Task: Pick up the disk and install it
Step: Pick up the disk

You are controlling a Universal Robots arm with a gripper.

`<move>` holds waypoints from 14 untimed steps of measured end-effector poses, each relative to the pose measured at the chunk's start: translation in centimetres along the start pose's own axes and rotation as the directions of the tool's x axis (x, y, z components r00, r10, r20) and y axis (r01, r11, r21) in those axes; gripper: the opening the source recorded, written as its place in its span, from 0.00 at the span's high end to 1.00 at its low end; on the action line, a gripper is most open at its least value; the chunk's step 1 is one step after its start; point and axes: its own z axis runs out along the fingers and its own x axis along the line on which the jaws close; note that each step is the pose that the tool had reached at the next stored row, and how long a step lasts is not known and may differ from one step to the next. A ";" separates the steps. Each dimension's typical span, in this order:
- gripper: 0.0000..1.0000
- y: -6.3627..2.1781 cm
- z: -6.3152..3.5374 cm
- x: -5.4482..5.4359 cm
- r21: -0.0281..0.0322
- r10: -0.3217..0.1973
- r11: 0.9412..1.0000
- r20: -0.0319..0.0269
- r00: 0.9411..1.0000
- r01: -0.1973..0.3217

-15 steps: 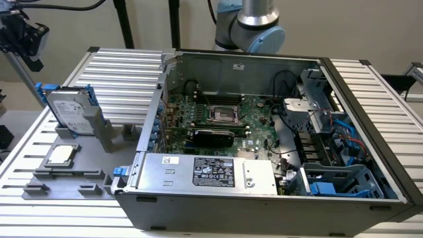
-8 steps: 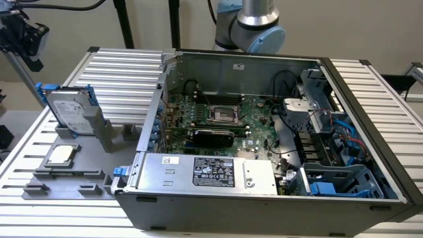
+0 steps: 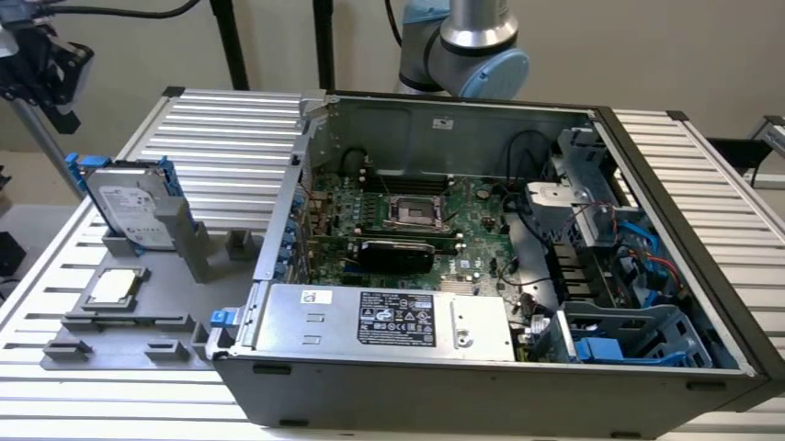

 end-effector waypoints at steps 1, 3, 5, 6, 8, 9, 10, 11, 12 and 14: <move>0.89 0.00 0.04 0.0 0.000 -0.018 1.000 -0.001 1.000 0.018; 0.89 -0.01 0.12 0.0 -0.001 -0.054 0.999 -0.003 0.999 0.054; 0.89 -0.01 0.21 0.0 -0.002 -0.091 0.996 -0.004 0.996 0.091; 0.89 -0.01 0.25 0.0 -0.002 -0.109 0.994 -0.005 0.994 0.109; 0.89 -0.02 0.32 0.0 -0.003 -0.144 0.990 -0.007 0.990 0.144; 0.89 -0.02 0.35 0.0 -0.004 -0.162 0.987 -0.008 0.987 0.162; 0.89 -0.02 0.38 0.0 -0.004 -0.181 0.983 -0.008 0.983 0.181; 0.89 -0.02 0.42 0.0 -0.005 -0.199 0.980 -0.009 0.980 0.199; 0.89 -0.03 0.44 0.0 -0.005 -0.217 0.976 -0.010 0.976 0.217; 0.89 -0.03 0.51 0.0 -0.006 -0.252 0.968 -0.012 0.968 0.252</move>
